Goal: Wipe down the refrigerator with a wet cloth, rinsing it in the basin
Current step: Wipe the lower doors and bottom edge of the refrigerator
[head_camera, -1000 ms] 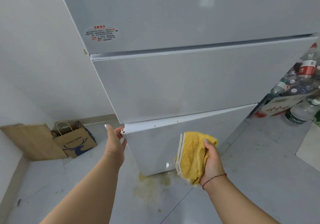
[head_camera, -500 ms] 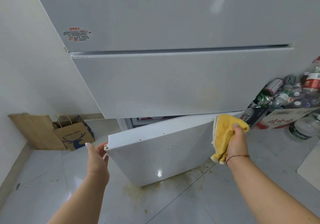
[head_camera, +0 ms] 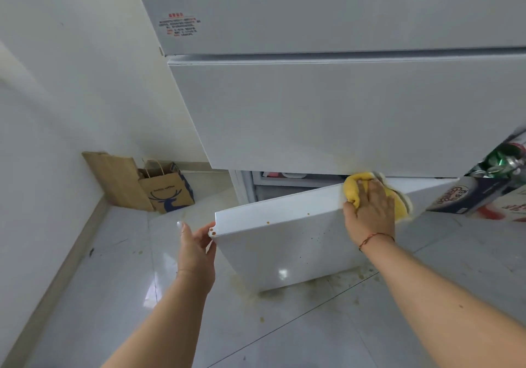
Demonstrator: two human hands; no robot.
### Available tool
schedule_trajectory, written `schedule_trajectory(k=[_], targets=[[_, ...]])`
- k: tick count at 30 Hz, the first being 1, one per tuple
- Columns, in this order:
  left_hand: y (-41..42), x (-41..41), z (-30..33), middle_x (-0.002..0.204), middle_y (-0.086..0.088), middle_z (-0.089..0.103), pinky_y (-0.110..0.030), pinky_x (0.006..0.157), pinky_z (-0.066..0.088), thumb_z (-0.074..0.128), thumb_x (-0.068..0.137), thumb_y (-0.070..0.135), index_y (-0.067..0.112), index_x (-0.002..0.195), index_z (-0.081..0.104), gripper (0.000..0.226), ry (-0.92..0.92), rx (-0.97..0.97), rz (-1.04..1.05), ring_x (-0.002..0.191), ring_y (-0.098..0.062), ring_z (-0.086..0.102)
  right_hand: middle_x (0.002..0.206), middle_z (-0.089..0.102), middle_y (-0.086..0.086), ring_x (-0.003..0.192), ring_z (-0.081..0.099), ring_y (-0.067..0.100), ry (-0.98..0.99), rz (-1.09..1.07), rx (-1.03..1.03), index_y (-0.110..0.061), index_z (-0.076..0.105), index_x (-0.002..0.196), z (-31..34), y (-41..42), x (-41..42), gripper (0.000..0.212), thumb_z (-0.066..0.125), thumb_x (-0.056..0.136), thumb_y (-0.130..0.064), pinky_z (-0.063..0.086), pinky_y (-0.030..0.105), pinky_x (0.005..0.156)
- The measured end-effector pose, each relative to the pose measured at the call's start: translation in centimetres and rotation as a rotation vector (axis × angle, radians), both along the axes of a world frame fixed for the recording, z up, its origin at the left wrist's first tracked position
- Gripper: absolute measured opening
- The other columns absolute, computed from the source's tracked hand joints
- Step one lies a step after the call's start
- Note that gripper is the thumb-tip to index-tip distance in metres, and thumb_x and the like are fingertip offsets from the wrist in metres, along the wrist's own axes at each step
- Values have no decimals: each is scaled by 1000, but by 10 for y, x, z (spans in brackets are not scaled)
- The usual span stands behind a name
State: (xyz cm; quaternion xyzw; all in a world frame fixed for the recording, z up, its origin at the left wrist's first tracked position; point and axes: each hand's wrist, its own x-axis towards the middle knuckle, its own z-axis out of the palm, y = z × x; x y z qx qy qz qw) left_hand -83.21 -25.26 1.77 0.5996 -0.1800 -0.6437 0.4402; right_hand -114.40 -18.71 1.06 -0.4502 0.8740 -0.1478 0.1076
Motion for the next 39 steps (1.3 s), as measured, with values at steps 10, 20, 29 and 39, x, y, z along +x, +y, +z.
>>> schedule_trajectory(k=[10,20,29,39], targets=[[-7,18,-1,126,-7,65,-41,120,19,18,96,66,18,142,44,71,68,3,-137,130,-20,47,161,-14,3,147,-15,18,-32,556,65,-33,-9,152,-1,-43,186,84,-12,77,-69,-21,36,115],[-7,28,-4,151,-19,38,-41,116,26,14,91,73,4,147,34,91,152,-33,-196,140,-35,35,161,3,-12,147,-9,6,-51,926,-30,-40,21,150,-5,-51,215,52,23,99,-50,-14,32,118],[-22,-4,-6,133,5,55,-42,117,12,15,98,64,25,137,49,65,-96,-60,-179,133,-13,36,160,12,-10,147,3,8,-85,642,-44,-39,26,148,1,-37,88,75,4,80,-61,-18,17,112],[-19,-36,-14,143,-4,42,-45,114,22,30,93,68,32,128,55,56,-246,37,-37,133,-26,36,154,28,-9,143,21,15,-192,299,-57,-54,21,132,7,30,-70,53,23,79,-64,6,22,115]])
